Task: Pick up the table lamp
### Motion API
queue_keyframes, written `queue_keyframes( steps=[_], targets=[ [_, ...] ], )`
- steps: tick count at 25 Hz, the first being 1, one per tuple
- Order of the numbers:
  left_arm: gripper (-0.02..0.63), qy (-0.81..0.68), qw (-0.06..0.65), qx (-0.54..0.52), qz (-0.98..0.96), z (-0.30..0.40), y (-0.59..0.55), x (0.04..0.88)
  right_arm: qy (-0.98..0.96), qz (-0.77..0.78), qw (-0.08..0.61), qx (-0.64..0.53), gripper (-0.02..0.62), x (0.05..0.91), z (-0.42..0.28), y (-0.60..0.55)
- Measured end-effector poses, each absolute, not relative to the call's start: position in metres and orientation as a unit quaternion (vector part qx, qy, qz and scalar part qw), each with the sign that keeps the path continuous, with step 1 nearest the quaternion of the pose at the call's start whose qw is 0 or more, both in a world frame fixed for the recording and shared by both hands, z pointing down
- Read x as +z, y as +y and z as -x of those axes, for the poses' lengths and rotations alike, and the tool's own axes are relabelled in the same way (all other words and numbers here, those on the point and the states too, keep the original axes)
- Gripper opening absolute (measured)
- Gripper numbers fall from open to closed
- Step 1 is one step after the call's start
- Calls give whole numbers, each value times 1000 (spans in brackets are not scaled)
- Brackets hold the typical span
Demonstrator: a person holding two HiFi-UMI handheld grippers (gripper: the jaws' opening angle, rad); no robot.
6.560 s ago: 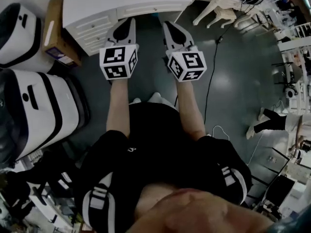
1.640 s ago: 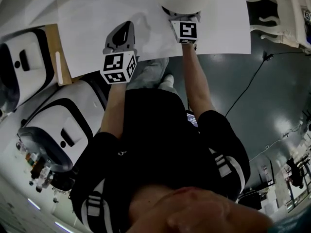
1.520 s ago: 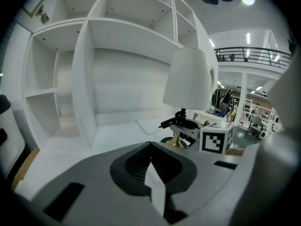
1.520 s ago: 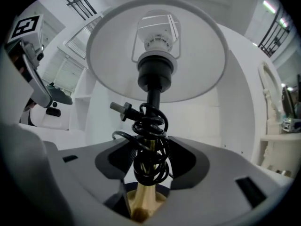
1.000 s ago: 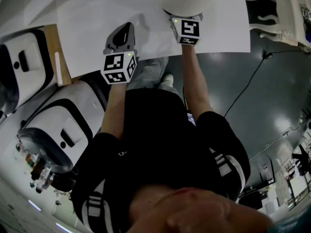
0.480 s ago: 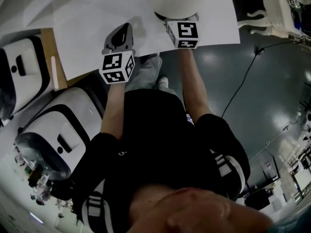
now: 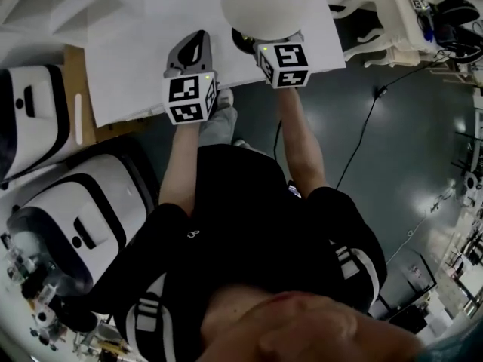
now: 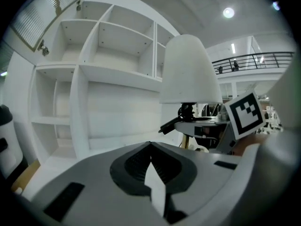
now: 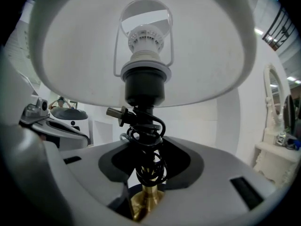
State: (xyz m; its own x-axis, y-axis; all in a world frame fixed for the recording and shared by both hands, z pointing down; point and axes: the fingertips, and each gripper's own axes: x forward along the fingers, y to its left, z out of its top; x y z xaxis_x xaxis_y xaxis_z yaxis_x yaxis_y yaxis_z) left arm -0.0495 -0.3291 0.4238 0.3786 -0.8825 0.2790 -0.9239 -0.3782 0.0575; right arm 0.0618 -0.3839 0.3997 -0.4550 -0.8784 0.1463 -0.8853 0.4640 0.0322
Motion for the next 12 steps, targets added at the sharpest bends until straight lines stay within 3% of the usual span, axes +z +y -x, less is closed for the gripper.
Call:
queue_keyframes(
  steps=[12],
  targets=[
    [9,-564,59,57,-821,59,-250,367,-848,-528,42,22,155,338,-56,-300]
  ],
)
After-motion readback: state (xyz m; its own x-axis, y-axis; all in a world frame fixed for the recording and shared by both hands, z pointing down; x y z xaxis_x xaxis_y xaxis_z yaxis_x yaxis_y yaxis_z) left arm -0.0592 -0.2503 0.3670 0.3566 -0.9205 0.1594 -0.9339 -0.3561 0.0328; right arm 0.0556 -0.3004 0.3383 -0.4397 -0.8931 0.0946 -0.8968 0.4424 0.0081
